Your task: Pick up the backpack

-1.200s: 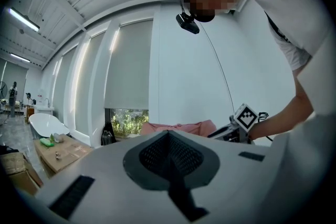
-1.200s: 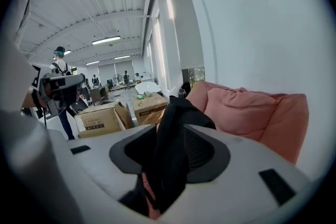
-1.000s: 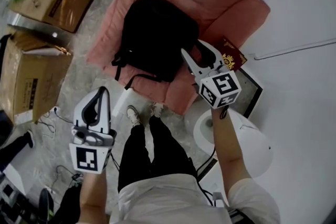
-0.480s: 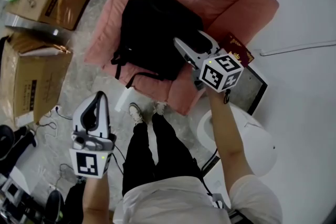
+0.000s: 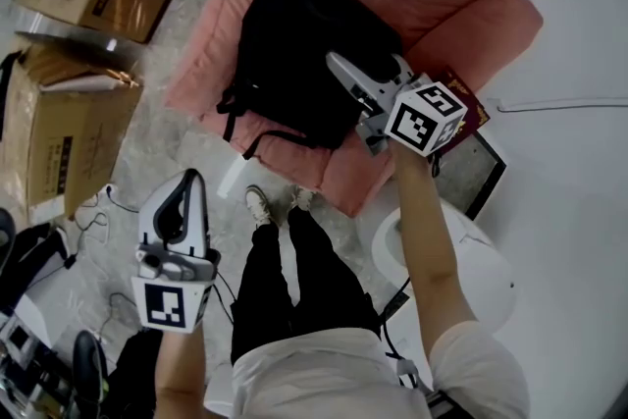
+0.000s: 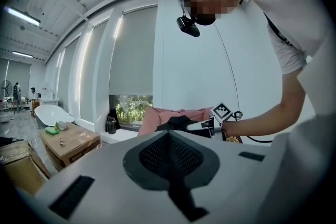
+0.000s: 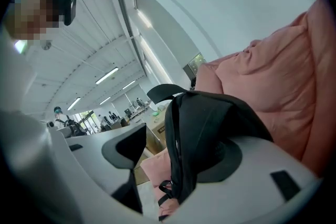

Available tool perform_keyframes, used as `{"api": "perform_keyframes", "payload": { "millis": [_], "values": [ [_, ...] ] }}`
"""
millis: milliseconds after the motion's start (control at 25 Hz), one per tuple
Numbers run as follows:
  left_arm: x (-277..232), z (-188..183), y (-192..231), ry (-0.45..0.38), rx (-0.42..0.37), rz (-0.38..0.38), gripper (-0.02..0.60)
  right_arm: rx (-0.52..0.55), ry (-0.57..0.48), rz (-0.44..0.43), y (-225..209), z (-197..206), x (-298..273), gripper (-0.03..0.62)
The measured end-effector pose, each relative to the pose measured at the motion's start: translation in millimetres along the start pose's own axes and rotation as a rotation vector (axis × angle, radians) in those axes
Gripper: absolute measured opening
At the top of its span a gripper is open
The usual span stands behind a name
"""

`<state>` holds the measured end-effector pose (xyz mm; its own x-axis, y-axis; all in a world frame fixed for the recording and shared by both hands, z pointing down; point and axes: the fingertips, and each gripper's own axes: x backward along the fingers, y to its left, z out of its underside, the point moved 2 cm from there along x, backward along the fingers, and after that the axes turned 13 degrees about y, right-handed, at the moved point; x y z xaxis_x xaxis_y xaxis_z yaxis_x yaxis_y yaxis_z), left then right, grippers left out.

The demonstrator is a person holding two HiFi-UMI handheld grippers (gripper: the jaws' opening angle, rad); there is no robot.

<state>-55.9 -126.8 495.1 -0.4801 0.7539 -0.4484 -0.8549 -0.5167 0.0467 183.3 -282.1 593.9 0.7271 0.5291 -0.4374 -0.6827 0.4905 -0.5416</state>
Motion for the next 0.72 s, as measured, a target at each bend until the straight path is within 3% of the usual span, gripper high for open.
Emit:
{"api": "perform_keyframes", "payload": {
  "millis": [400, 560, 720],
  "values": [
    [5, 2, 3, 0.018, 0.001, -0.030, 0.011, -0.096, -0.075, -0.131, -4, -17, -15, 0.290],
    [6, 3, 2, 0.023, 0.000, -0.032, 0.011, -0.121, -0.104, -0.081, -13, -20, -23, 0.180],
    [6, 5, -1, 0.031, 0.006, -0.031, 0.011, -0.189, -0.194, -0.158, -3, -37, -16, 0.202]
  ]
}}
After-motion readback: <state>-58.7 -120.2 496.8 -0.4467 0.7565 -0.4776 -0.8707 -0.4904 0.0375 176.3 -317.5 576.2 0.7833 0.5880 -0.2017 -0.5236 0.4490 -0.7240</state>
